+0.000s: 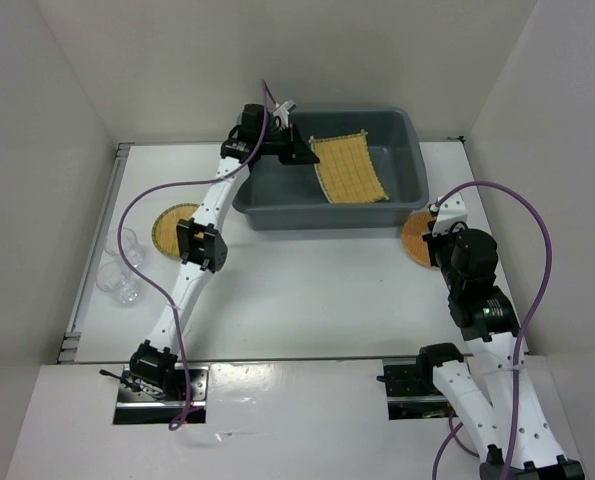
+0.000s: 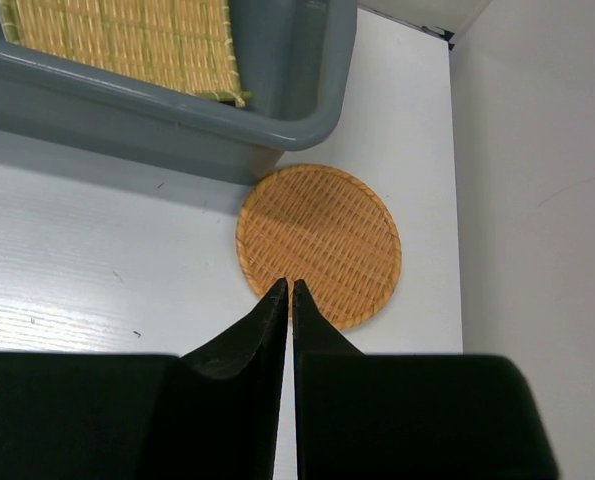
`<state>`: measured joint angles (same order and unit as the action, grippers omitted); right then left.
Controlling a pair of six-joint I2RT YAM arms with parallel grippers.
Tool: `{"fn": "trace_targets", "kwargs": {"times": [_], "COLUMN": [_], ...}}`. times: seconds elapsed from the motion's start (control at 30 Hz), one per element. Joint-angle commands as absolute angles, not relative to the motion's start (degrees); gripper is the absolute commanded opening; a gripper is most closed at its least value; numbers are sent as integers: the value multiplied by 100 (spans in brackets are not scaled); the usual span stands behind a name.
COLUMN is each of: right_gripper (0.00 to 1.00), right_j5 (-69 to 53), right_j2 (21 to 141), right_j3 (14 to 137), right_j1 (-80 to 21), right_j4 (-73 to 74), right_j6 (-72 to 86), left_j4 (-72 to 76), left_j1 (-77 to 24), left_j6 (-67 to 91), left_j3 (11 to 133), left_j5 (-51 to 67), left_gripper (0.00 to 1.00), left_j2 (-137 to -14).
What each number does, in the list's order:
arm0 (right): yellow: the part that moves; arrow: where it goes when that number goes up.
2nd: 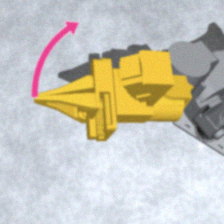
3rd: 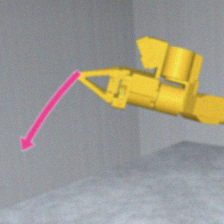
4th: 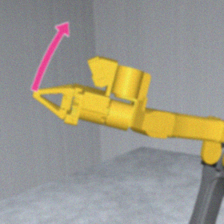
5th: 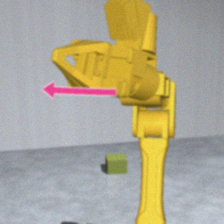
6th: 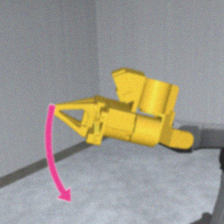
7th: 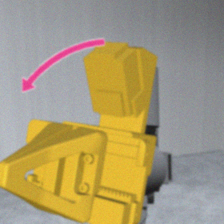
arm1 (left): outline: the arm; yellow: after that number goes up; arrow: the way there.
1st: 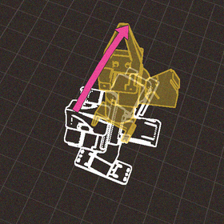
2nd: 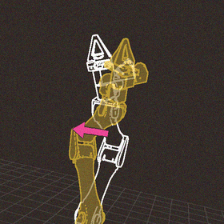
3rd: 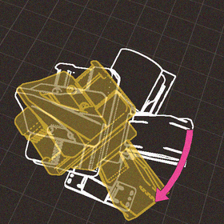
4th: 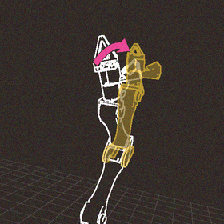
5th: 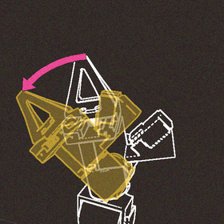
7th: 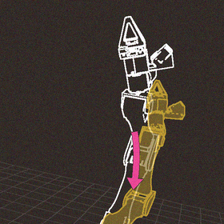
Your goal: Place the mixed dishes into the plastic bin
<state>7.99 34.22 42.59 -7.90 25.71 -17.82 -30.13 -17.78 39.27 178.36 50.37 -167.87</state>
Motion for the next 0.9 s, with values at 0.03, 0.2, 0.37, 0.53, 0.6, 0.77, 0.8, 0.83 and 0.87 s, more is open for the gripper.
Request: {"fn": "trace_targets", "kwargs": {"times": [0.03,0.2,0.37,0.53,0.6,0.77,0.8,0.83,0.87], "right_gripper": [9,10,10,10,10,11,11,11,11], "right_j5": [861,861,861,861,861,861,861,861,861], "right_j2": [3428,3428,3428,3428,3428,3428,3428,3428,3428], "right_j3": [4228,4228,4228,4228,4228,4228,4228,4228,4228], "right_j1": [-844,-844,-844,-844,-844,-844,-844,-844,-844], "right_j4": [2232,2232,2232,2232,2232,2232,2232,2232,2232], "right_j6": [-1740,-1740,-1740,-1740,-1740,-1740,-1740,-1740,-1740], "left_j4": [-3155,-3278,-3568,-3805,-3806,-4060,-4061,-4061,-4061], "left_j1": [-1828,-1828,-1775,-1775,-1775,-1775,-1775,-1723,-1723], "left_j6": [4104,4157,4219,3956,3955,3744,3744,3744,3744], "left_j3": [17947,17947,17947,17947,17947,17947,17947,17947,17947], "left_j5": [5748,5810,5669,5607,5607,5256,5256,5195,5194], "left_gripper": [17,17,23,50,54,93,95,98,100], "left_j2": [-17103,-17226,-17332,-17332,-17279,-17147,-17095,-17095,-17095]}}
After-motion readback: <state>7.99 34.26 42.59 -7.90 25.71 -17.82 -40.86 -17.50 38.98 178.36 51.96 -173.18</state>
